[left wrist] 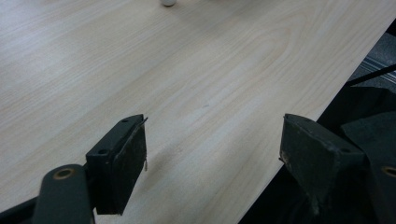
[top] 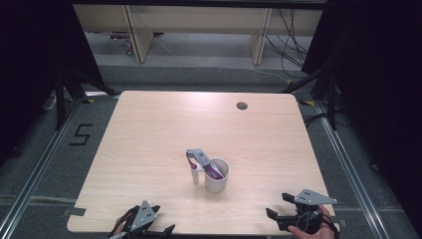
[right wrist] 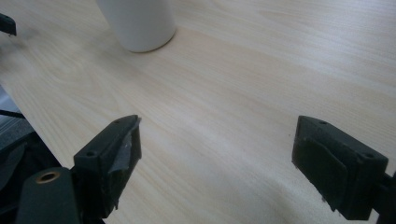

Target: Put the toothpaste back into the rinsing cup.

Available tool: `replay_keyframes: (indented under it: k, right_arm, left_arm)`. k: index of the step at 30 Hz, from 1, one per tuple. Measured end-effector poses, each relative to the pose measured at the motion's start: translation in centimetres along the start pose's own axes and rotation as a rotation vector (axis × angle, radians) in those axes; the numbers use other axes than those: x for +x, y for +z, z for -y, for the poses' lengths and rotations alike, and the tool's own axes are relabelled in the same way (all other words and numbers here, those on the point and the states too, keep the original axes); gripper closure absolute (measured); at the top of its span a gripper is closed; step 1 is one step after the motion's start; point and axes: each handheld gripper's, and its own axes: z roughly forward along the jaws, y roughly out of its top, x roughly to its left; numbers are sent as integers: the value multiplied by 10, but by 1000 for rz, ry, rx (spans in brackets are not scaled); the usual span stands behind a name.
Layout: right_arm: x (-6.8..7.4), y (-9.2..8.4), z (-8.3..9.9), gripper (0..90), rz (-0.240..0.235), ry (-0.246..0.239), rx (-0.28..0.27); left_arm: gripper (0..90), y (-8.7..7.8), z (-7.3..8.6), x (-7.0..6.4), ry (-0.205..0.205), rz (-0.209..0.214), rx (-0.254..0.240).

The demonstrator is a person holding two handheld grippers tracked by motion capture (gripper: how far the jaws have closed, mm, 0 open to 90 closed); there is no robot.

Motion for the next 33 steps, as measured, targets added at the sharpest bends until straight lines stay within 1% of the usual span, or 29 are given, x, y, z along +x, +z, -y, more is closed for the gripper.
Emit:
replay_keyframes:
  k: [1,2,3,5,6,7,8,10,11,12,13,14,15,16,17,18,19,20,21,22,23,24,25,26,27,29,30,32,33]
  right_arm:
    - [0,0,1,163,-1,0,5]
    - [-2,-1,1,162,10,-42,4]
    - [0,-1,2,163,5,-9,11]
    - [0,-1,3,162,14,-23,10]
    - [-2,-1,3,163,15,-54,14]
    - [1,-1,4,163,9,-25,18]
    - [1,-2,4,163,9,-21,26]
    - [-1,-2,5,163,22,-55,14]
    - [-1,-3,5,163,30,-60,12]
    - [1,-2,6,163,11,-36,19]
    - [2,-3,7,163,9,-24,24]
    - [1,-4,8,163,24,-65,14]
    - [3,-4,9,163,11,-35,32]
    - [3,-4,10,163,16,-45,29]
    - [5,-5,11,163,11,-35,34]
    - [5,-5,11,163,14,-41,39]
    - [3,-6,11,163,17,-75,29]
    - [4,-6,13,163,11,-61,28]
    - [3,-7,14,163,19,-73,27]
    - [6,-8,15,163,8,-39,33]
    - [4,-9,16,163,17,-69,25]
    - [2,-10,16,163,23,-80,24]
    - [1,-10,17,163,9,-76,22]
    - [2,-12,18,162,26,-50,29]
    - [2,-12,18,163,30,-47,34]
    - [0,-14,19,163,32,-69,11]
    - [0,-14,19,162,28,-66,12]
    - [2,-15,20,163,21,-30,24]
    - [0,-15,20,163,20,-45,20]
  left_arm:
    - [225,-1,0,0,1,-1,7]
    - [225,-1,0,0,1,-1,7]
    - [225,-1,0,0,1,-1,8]
    - [225,-1,0,0,1,-1,7]
    - [226,-1,0,0,1,-1,6]
    - [225,-1,0,0,0,-1,6]
    - [225,0,0,0,-1,3,0]
    - [225,0,0,0,-2,2,-1]
    - [225,0,0,0,-3,2,-2]
    - [225,-1,0,0,-3,1,4]
    - [225,-1,0,0,-3,-2,3]
    - [225,-1,0,0,-3,-2,3]
    - [225,-1,0,0,-2,-3,3]
    - [225,-1,0,0,1,-3,3]
    - [225,-1,0,0,0,-3,3]
    - [225,-1,-1,0,2,-2,4]
    - [225,-1,-1,0,0,-2,3]
    - [225,-1,0,0,0,-2,3]
    - [225,-1,0,0,-2,-3,2]
    - [225,-2,0,0,6,-1,9]
    - [225,-2,0,0,8,-1,11]
    - [225,-1,-1,1,12,-5,11]
    - [225,-1,-1,0,10,-1,10]
    - [225,-1,-1,0,12,-4,11]
    - [225,-1,-1,0,9,-5,9]
    - [225,-1,0,0,8,-2,9]
    - [225,-1,0,1,8,-6,8]
    - [225,-1,0,1,9,-6,11]
    - [225,-1,0,0,9,-6,10]
